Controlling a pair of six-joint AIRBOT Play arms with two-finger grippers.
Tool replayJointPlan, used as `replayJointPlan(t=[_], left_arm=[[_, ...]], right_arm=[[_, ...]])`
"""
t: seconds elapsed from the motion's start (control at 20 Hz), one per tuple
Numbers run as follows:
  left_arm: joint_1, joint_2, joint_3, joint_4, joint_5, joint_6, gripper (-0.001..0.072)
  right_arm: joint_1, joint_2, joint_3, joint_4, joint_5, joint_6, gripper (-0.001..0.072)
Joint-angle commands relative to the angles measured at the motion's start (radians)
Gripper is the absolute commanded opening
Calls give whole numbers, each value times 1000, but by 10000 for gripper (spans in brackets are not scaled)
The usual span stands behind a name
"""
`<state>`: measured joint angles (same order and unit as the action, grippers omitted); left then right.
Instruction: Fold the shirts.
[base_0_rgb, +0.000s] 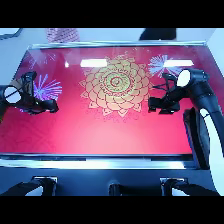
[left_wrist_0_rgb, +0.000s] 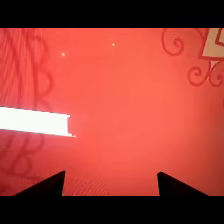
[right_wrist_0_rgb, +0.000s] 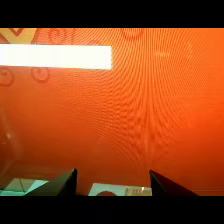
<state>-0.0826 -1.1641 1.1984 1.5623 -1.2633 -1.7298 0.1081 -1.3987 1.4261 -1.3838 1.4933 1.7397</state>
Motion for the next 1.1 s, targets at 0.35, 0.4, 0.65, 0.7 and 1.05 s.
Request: replayJointPlan(t=[0.35,0.4,0.65,0.7,1.05], left_arm=[[0,0,0,0,0,0,715],[0,0,0,0,0,0,715],[0,0,0,0,0,0,715],[0,0,0,0,0,0,715],[0,-2,-1,-3,169,-7,716]], right_arm=[[0,0,0,0,0,0,561],[0,-1,0,0,0,0,561],[0,0,0,0,0,0,561],[0,-1,0,0,0,0,561],[0,-2,0,0,-136,4,559]])
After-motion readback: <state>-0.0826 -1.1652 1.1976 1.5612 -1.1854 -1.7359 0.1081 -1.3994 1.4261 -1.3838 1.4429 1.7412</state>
